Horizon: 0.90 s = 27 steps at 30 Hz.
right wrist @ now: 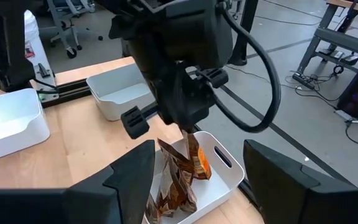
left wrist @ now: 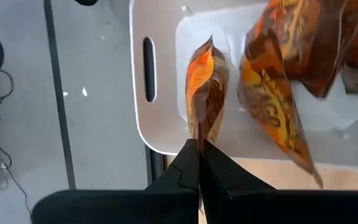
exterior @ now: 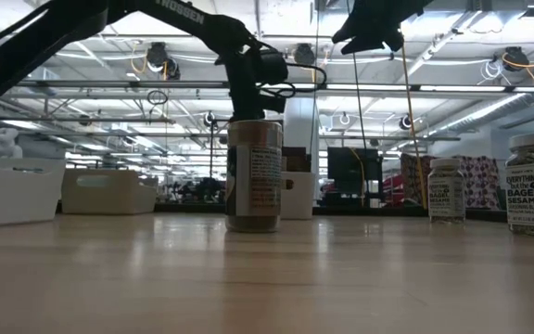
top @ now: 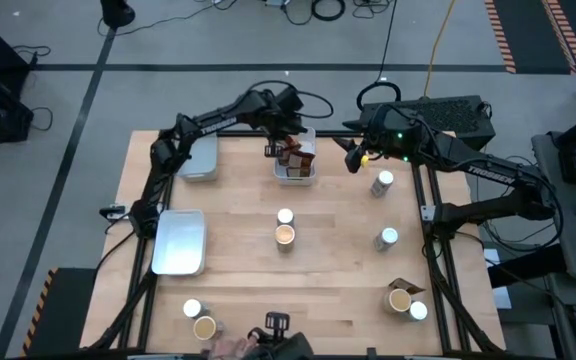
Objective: Sort spices by type
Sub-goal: Put the brown seasoning pack into the top white bin
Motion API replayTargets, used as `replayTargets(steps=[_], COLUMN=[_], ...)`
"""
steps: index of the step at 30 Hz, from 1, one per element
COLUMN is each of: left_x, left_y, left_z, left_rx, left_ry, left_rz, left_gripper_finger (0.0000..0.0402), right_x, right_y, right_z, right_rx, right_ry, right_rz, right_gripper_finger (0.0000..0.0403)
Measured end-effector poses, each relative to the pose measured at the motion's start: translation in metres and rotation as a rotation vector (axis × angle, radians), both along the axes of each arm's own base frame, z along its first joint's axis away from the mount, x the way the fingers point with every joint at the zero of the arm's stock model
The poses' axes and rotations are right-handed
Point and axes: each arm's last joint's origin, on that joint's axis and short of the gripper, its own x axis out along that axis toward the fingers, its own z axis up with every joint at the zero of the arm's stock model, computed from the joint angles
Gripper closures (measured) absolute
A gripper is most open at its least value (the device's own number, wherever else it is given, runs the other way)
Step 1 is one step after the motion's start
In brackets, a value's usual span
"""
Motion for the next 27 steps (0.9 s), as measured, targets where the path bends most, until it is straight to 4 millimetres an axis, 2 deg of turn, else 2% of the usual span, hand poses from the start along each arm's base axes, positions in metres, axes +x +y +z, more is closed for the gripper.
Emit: replayTargets(steps=[13,27], left_x=[0.011,0.013], left_y=[-0.014,-0.017], left_z=[-0.001,0.0], left_rx=[0.029,0.033], left_ry=[0.003,-0.005], left_rz=[-0.025,-0.033], left_gripper_finger=[0.0399,0.0339], right_x=[0.0,-0.001], right_y=[0.0,0.0], right_z=[0.0,-0.003], right_rx=[-0.002,0.009], right_ry=[0.002,0.031], right_rz=[0.001,0.001], right_gripper_finger=[0.0177,0.0177])
